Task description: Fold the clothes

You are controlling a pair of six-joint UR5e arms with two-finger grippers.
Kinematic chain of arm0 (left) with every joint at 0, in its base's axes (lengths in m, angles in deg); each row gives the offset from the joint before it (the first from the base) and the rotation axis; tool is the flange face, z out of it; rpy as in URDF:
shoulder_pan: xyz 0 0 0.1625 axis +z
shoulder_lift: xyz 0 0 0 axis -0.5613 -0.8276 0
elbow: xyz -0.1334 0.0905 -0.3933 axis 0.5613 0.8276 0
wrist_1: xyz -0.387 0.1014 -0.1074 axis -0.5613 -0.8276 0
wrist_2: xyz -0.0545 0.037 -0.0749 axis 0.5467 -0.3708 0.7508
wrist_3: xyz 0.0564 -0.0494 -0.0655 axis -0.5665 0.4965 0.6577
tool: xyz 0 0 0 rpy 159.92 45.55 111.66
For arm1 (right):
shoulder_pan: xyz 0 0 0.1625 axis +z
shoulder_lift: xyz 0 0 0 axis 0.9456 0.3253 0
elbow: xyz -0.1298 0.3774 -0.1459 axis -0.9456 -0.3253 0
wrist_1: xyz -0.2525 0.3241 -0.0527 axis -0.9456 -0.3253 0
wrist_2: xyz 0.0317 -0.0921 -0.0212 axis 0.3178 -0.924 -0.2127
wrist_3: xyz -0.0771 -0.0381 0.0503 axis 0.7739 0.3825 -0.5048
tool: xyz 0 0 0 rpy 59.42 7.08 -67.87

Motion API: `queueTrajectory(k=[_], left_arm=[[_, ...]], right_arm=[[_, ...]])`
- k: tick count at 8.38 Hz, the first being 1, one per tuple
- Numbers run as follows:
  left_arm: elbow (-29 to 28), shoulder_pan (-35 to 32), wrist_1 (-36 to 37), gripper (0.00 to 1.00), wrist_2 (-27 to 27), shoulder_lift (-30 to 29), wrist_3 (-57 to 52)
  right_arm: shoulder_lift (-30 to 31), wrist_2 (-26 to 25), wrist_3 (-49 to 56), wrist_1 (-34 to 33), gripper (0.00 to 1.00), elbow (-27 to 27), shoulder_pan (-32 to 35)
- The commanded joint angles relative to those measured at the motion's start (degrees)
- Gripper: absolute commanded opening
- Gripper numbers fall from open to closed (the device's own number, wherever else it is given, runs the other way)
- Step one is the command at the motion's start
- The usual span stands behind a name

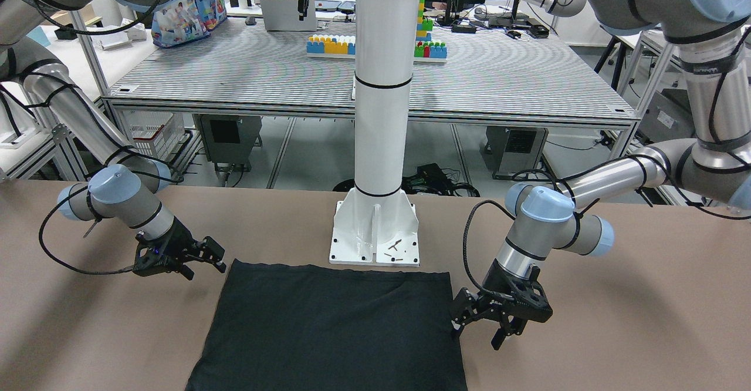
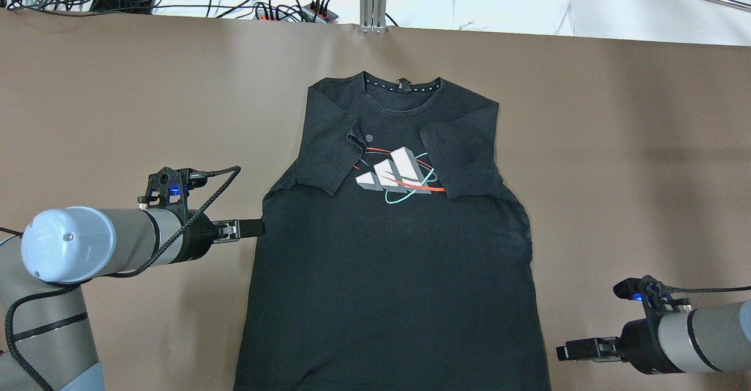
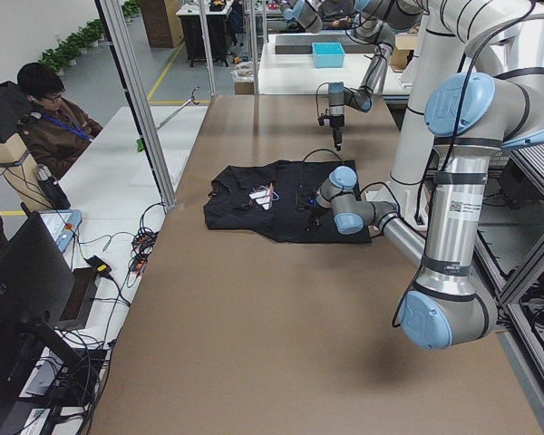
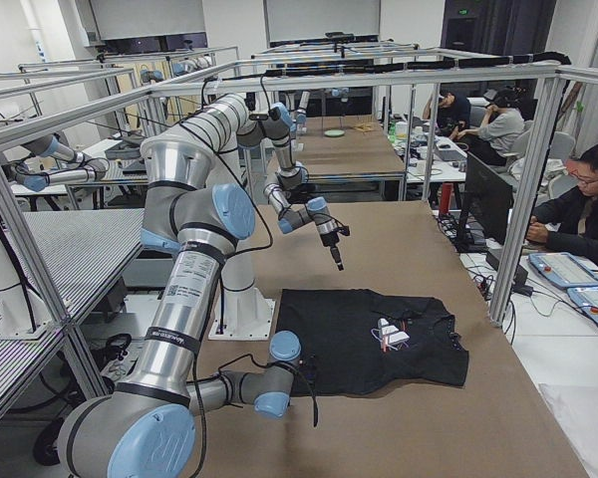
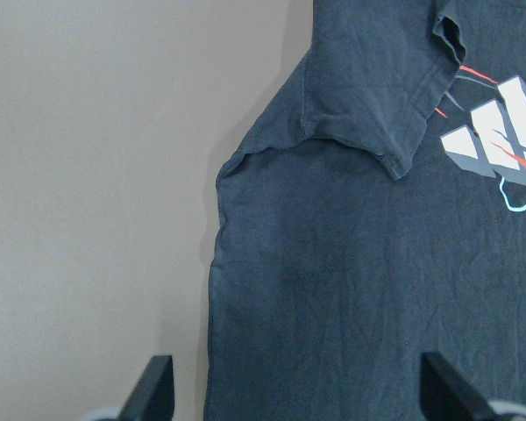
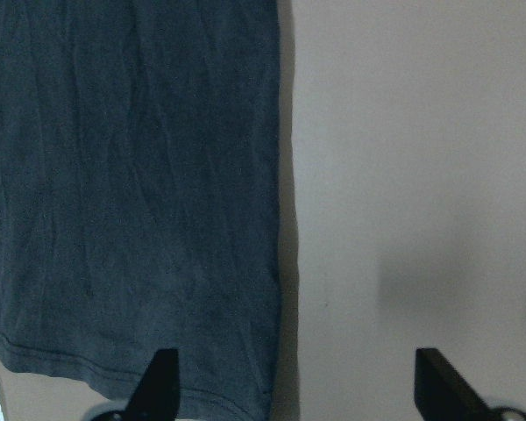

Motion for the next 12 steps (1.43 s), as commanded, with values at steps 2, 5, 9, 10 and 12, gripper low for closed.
queueTrajectory(k=[2, 5, 9, 10, 12], left_arm=[[0.72, 0.09, 0.17, 1.0, -0.13, 0.0, 0.0], [0.72, 0.0, 0.17, 1.0, -0.13, 0.0, 0.0], [0.81, 0.09, 0.09, 1.0, -0.48, 0.0, 0.0], [0.81, 0.09, 0.09, 1.0, -0.48, 0.0, 0.0], [0.81, 0.18, 0.09, 1.0, -0.48, -0.09, -0.09]], right_arm=[[-0.11, -5.39, -2.57, 0.37, 0.94, -0.15, -6.03], [-0.19, -9.27, -2.57, 0.29, 0.94, -1.03, -10.87], [-2.21, -10.76, -2.57, 0.29, 0.94, -2.88, -11.58], [-2.22, -10.86, -3.27, 0.37, 0.94, -2.88, -12.19], [-3.09, -11.9, -6.17, 0.55, 0.92, -2.88, -13.51]])
